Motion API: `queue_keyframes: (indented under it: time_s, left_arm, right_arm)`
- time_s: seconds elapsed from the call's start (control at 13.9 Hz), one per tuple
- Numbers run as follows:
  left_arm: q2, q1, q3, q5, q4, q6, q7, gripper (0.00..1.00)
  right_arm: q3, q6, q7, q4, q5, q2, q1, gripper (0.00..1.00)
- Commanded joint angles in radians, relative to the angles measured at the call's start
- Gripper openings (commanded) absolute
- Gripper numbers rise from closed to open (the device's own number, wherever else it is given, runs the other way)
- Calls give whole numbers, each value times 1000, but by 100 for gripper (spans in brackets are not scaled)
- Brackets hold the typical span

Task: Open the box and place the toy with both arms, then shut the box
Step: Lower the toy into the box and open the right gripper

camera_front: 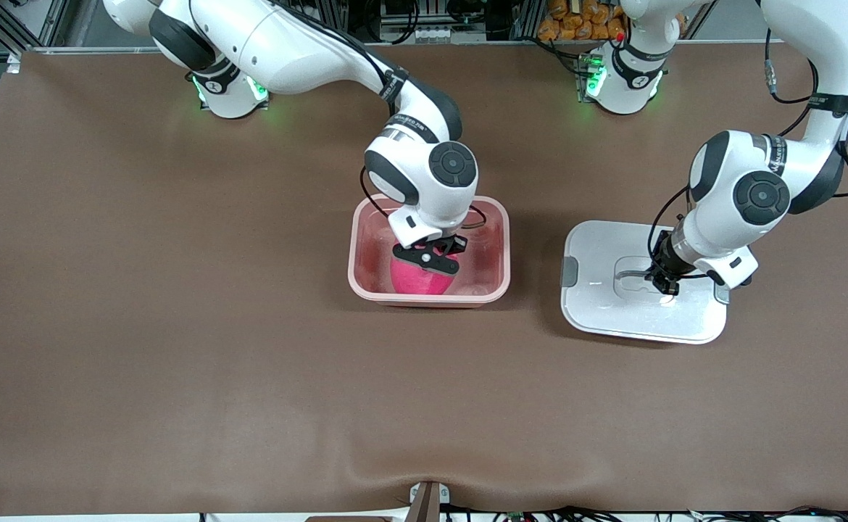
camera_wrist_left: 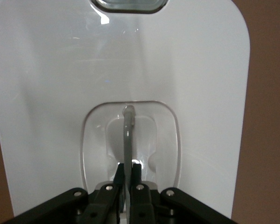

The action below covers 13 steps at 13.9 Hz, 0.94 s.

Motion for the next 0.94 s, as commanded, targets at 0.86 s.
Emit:
queue_keyframes:
  time_s: [0.86]
  left_arm:
    - [-42,12,-5,-26,-23,-2,47,0]
  right_arm:
    - [0,288,219,-18,-35,31,8,100]
